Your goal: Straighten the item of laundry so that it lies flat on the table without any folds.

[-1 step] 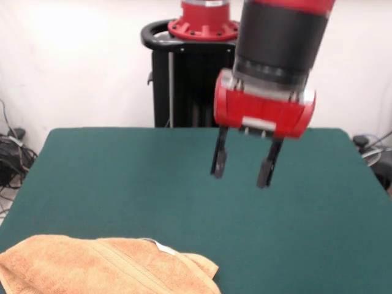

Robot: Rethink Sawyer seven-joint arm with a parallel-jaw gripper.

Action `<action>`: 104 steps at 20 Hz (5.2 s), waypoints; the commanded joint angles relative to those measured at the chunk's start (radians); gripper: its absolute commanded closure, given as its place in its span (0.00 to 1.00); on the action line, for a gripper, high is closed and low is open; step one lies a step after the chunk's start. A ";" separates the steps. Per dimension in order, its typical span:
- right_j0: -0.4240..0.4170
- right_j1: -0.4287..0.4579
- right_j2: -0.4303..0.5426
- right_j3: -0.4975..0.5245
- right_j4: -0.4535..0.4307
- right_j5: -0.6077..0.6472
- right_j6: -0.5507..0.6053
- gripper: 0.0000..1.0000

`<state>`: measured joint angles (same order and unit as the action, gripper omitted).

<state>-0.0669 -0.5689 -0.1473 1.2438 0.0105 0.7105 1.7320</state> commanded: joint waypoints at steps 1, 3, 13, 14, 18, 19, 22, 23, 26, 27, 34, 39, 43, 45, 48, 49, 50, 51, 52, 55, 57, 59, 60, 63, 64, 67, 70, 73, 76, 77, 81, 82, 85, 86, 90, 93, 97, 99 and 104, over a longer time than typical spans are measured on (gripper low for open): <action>0.018 0.197 -0.008 0.044 -0.003 -0.107 0.281 0.00; 0.025 0.233 -0.017 0.015 -0.002 -0.123 0.285 0.00; 0.010 0.458 -0.041 -0.284 0.013 -0.056 0.211 0.00; 0.003 0.485 -0.040 -0.326 0.013 -0.044 0.197 0.00; -0.018 0.569 -0.042 -0.482 0.011 0.032 0.150 0.00; -0.019 0.579 -0.046 -0.511 0.009 0.055 0.141 0.00; -0.032 0.630 -0.050 -0.630 0.007 0.140 0.109 0.00; -0.036 0.645 -0.050 -0.665 0.006 0.166 0.101 0.00; -0.051 0.692 -0.045 -0.782 -0.002 0.246 0.068 0.00; -0.055 0.704 -0.040 -0.809 -0.006 0.262 0.060 0.00; -0.051 0.713 -0.034 -0.825 -0.034 0.265 0.087 0.00; -0.048 0.710 -0.038 -0.815 -0.043 0.198 0.150 1.00; -0.028 0.687 -0.069 -0.764 -0.062 0.118 0.268 1.00; -0.022 0.672 -0.064 -0.722 -0.054 0.089 0.321 1.00; -0.032 0.689 -0.068 -0.770 -0.044 0.126 0.299 1.00; -0.034 0.692 -0.072 -0.784 -0.040 0.142 0.296 1.00; -0.036 0.691 -0.075 -0.789 -0.036 0.149 0.297 1.00; -0.038 0.690 -0.076 -0.791 -0.032 0.152 0.301 1.00; -0.039 0.688 -0.077 -0.790 -0.029 0.153 0.310 1.00; -0.039 0.676 -0.076 -0.768 -0.025 0.144 0.325 1.00; -0.038 0.658 -0.072 -0.738 -0.023 0.137 0.327 1.00; -0.040 0.633 -0.066 -0.699 -0.018 0.133 0.322 1.00; -0.039 0.611 -0.063 -0.661 -0.017 0.121 0.327 1.00; -0.041 0.551 -0.053 -0.561 -0.016 0.088 0.323 1.00; -0.042 0.534 -0.050 -0.532 -0.014 0.079 0.322 1.00; -0.045 0.442 -0.034 -0.391 -0.004 0.032 0.311 1.00; -0.043 0.292 -0.013 -0.201 0.022 -0.005 0.289 1.00; -0.017 0.149 -0.032 -0.047 0.065 0.023 0.312 1.00; 0.003 0.071 -0.054 0.025 0.100 0.057 0.329 1.00; 0.006 0.057 -0.056 0.039 0.110 0.066 0.331 1.00; -0.005 0.064 -0.057 0.039 0.126 0.071 0.312 1.00; -0.007 0.069 -0.057 0.038 0.129 0.067 0.310 1.00; -0.001 0.071 -0.068 0.045 0.135 0.064 0.317 1.00; 0.004 0.072 -0.074 0.046 0.135 0.062 0.321 1.00; -0.003 0.115 -0.072 0.026 0.140 0.019 0.318 1.00; -0.012 0.142 -0.072 -0.007 0.117 -0.024 0.265 0.00; 0.011 0.169 -0.110 -0.015 0.103 -0.135 0.338 0.00; 0.012 0.190 -0.113 -0.024 0.109 -0.167 0.348 0.00; -0.023 0.286 -0.076 -0.099 0.103 -0.251 0.249 0.00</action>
<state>-0.0745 -0.4140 -0.2664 1.0694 0.1192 0.5366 1.7322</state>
